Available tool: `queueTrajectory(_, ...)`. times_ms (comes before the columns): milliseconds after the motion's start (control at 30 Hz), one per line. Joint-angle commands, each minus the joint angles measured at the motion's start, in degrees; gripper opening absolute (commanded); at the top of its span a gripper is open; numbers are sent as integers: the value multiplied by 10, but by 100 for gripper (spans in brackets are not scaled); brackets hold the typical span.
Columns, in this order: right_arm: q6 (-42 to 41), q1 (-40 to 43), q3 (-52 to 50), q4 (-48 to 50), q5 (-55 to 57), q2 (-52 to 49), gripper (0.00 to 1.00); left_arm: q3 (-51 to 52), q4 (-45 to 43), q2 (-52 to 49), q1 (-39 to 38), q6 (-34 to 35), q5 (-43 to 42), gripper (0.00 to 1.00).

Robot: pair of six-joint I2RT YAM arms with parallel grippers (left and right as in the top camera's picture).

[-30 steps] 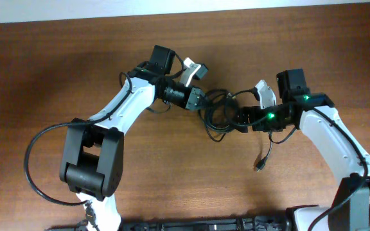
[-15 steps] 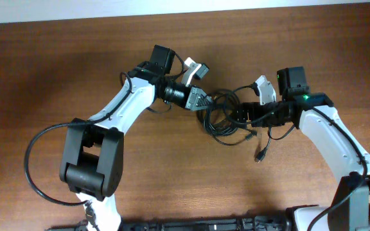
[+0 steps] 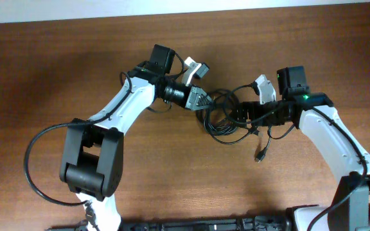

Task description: Untangle cables

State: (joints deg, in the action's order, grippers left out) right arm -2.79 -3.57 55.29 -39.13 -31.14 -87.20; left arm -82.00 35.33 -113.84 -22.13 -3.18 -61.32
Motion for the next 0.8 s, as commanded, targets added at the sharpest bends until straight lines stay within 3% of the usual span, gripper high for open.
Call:
queueTrajectory(0, 3, -2, 10, 2, 3, -5, 99, -14, -2, 26, -3, 2, -23, 3)
queueTrajectory(567, 4, -2, 11, 2, 3, -5, 98, -14, -2, 26, -3, 1, -23, 0)
queueTrajectory(767, 4, -2, 69, -9, 47, -5, 98, -14, -1, 26, -3, 1, -23, 0)
